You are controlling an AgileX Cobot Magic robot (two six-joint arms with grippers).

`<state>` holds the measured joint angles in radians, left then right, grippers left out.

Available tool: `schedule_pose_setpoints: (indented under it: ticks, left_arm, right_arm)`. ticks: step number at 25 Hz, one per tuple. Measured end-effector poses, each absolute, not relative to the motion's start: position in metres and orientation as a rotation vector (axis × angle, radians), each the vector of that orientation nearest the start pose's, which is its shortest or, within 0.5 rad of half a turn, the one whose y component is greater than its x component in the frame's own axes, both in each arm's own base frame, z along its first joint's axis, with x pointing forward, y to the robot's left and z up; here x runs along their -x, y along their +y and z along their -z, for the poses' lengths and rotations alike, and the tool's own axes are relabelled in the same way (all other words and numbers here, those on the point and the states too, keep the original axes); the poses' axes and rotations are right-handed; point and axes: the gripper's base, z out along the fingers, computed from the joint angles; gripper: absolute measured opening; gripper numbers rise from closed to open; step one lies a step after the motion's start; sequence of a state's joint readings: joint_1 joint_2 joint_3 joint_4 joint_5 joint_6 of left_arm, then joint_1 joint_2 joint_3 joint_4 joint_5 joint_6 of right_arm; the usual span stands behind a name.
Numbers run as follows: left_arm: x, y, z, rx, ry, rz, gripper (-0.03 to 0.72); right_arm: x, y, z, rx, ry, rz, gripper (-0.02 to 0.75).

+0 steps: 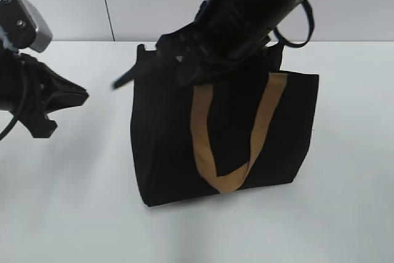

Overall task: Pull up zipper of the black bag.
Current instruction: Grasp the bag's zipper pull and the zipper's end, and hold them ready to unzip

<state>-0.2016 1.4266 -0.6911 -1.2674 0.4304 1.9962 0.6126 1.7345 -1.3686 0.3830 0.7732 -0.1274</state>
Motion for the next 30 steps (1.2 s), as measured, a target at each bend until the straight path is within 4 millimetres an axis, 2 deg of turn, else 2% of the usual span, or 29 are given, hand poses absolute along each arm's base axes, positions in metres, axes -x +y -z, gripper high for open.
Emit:
schedule_pose_setpoints:
  ticks: [1,3,5,8,13,17,22,24,26,29,30]
  left_arm:
    - [-0.258,-0.088,-0.216,-1.215,1.929,0.192,0.049]
    - [-0.263,-0.073,-0.213,-1.177,1.969,0.097,-0.001]
    - [-0.267,-0.063,-0.212,-1.132,1.996,0.038,-0.01]
    - [-0.268,-0.06,-0.212,-1.117,2.005,0.031,-0.01]
    - [-0.261,-0.068,-0.212,-1.175,1.98,0.171,-0.01]
    - [-0.252,-0.081,-0.215,-1.3,1.854,0.342,-0.01]
    - [-0.25,-0.093,-0.219,-1.324,1.72,0.467,-0.004]
    - [-0.251,-0.1,-0.213,-1.326,1.713,0.524,0.036]
    - [-0.253,-0.107,-0.204,-1.325,1.731,0.571,0.126]
    - [-0.257,-0.115,-0.193,-1.284,1.778,0.606,0.344]
    - [-0.258,-0.117,-0.192,-1.26,1.791,0.605,0.396]
  right_arm:
    - [-0.296,0.233,-0.275,0.698,2.57,-0.609,-0.001]
    - [-0.299,0.221,-0.283,0.673,2.558,-0.588,-0.001]
    - [-0.299,0.214,-0.29,0.649,2.55,-0.593,-0.001]
    - [-0.297,0.215,-0.292,0.618,2.565,-0.652,-0.001]
    - [-0.295,0.219,-0.293,0.618,2.56,-0.714,-0.001]
    - [-0.294,0.22,-0.295,0.66,2.534,-0.745,-0.001]
    - [-0.296,0.229,-0.287,0.702,2.521,-0.847,-0.001]
    - [-0.297,0.232,-0.284,0.709,2.515,-0.881,-0.001]
    - [-0.297,0.233,-0.284,0.714,2.51,-0.894,-0.001]
    - [-0.297,0.234,-0.284,0.716,2.507,-0.899,-0.001]
    - [-0.297,0.234,-0.284,0.717,2.505,-0.9,-0.001]
